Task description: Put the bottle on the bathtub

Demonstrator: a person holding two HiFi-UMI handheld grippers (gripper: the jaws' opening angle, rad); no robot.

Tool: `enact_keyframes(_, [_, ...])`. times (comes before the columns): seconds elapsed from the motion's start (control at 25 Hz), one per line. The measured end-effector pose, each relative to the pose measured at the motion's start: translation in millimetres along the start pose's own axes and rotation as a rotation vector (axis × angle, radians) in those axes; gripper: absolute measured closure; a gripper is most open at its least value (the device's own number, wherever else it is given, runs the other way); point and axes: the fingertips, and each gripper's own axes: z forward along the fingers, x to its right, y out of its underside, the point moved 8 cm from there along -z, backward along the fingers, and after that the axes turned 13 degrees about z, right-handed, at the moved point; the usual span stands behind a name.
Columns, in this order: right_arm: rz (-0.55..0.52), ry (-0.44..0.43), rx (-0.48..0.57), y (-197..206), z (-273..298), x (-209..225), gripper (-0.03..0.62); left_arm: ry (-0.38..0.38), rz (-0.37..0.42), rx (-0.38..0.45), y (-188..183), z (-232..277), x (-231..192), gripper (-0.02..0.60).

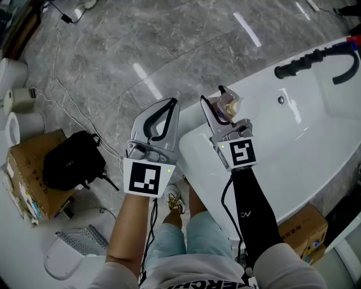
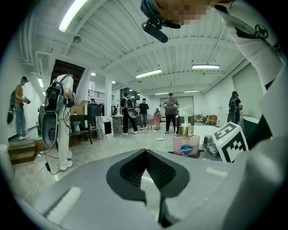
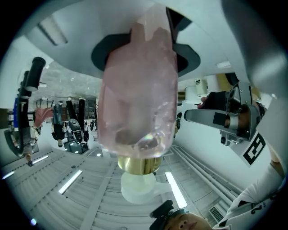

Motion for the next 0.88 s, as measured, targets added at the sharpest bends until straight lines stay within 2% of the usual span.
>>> enact_keyframes(0.28, [-0.035, -0.024, 0.021, 4.9, -0.7, -13.6, 0.342, -0.005, -0.01, -0.013, 2.3, -3.8, 11.0, 0.58])
enact_keyframes(0.4, [-0.015, -0.014, -0.022, 15.5, -4.7, -9.1, 0.324, -0.006, -0.009, -0.02, 4.3, -4.1, 13.3, 0.58])
enact_keyframes(0.6, [0.011, -0.011, -0.026, 16.3, -4.8, -7.0, 0.314, -0.007, -0.017, -0.022, 4.9, -6.0, 14.0, 0.58])
enact_keyframes(0.8, [0.021, 0.011, -0.037, 19.6, -10.4, -3.9, 0.243, -0.004, -0.024, -0.028, 5.0, -7.1, 15.5, 0.58])
enact_keyframes(0.88, [0.029, 0.012, -0.032, 19.1, -14.0, -2.2, 0.235, -0.001, -0.018, -0.028, 4.9, -6.5, 16.1, 0.58])
